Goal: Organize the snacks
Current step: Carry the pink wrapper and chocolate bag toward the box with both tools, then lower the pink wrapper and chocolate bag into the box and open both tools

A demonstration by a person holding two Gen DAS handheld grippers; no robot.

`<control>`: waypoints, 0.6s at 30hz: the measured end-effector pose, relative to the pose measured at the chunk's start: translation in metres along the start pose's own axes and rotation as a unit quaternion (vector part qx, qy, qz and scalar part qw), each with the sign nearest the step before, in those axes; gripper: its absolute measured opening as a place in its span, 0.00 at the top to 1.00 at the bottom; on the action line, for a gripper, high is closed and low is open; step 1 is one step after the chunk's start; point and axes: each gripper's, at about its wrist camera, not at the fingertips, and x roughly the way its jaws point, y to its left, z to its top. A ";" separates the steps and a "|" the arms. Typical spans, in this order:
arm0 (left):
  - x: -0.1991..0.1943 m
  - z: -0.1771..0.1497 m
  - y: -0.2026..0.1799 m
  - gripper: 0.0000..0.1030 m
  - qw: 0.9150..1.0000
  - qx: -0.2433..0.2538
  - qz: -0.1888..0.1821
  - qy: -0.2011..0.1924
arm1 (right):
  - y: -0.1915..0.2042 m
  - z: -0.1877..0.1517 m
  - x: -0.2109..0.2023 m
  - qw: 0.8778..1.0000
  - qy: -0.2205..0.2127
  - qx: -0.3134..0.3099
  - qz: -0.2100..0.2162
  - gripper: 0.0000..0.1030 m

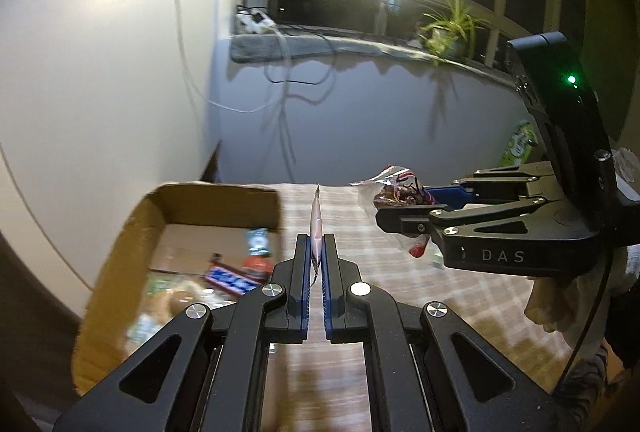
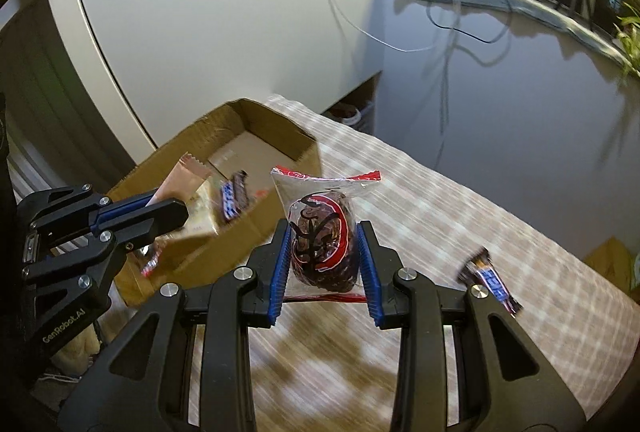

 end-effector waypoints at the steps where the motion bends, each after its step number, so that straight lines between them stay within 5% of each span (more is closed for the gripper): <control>1: 0.000 0.000 0.007 0.96 1.000 -0.002 0.004 0.000 | 0.004 0.004 0.004 1.000 0.001 -0.002 0.003 0.67; 18: 0.009 -0.004 0.081 0.96 0.998 -0.050 0.048 0.011 | 0.050 0.048 0.069 0.999 0.022 -0.026 0.041 0.67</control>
